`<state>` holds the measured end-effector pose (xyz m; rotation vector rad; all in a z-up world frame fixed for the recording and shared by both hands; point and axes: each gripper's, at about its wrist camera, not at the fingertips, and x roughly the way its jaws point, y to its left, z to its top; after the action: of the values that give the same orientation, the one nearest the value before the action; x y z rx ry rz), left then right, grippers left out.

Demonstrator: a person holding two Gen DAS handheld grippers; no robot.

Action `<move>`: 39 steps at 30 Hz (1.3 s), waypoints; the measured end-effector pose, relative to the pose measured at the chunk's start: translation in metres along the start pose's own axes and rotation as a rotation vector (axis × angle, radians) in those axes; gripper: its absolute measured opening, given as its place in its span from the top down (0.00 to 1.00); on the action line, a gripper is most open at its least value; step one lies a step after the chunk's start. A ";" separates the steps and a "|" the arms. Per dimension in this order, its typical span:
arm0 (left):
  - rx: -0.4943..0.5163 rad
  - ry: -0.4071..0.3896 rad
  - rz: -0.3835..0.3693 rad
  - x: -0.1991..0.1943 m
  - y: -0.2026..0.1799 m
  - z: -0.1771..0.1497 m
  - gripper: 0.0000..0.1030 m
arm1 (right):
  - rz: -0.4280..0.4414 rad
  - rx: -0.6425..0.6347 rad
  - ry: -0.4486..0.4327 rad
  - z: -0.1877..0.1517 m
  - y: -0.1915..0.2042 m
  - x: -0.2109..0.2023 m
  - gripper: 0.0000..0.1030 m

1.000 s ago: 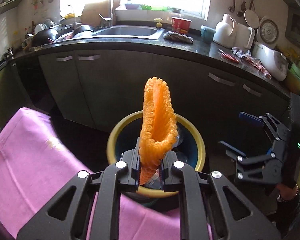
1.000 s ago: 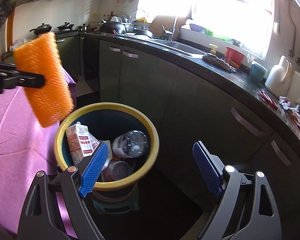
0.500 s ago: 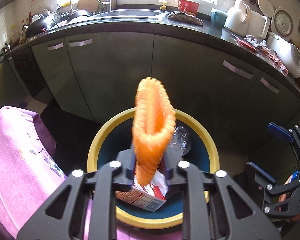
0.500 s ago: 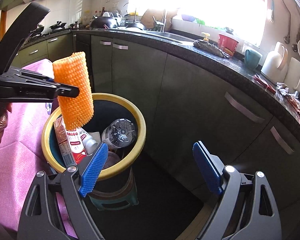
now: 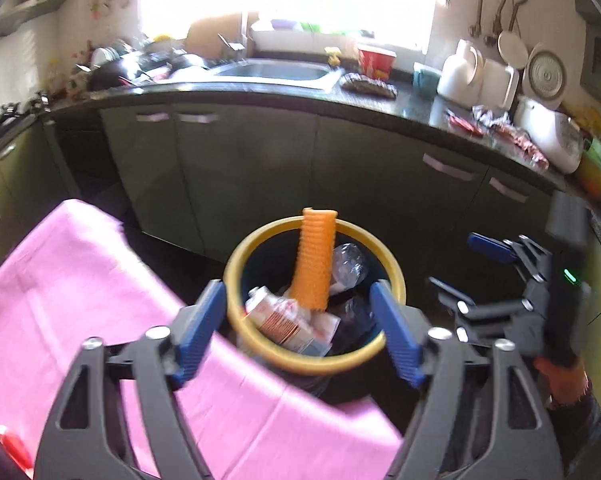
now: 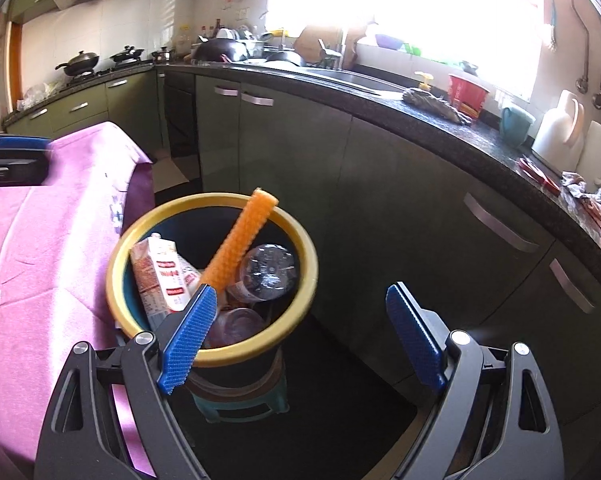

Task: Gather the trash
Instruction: 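Move the right tool toward the red cola can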

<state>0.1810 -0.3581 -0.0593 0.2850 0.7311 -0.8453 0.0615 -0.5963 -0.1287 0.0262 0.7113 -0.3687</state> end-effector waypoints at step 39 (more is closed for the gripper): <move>-0.521 -0.136 0.599 -0.304 0.184 -0.276 0.11 | 0.720 -0.255 0.642 0.120 0.493 -0.027 0.13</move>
<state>0.0571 0.0745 -0.0594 -0.0290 0.6610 -0.0915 0.2859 -0.1445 -0.0697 0.1596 1.3144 0.4483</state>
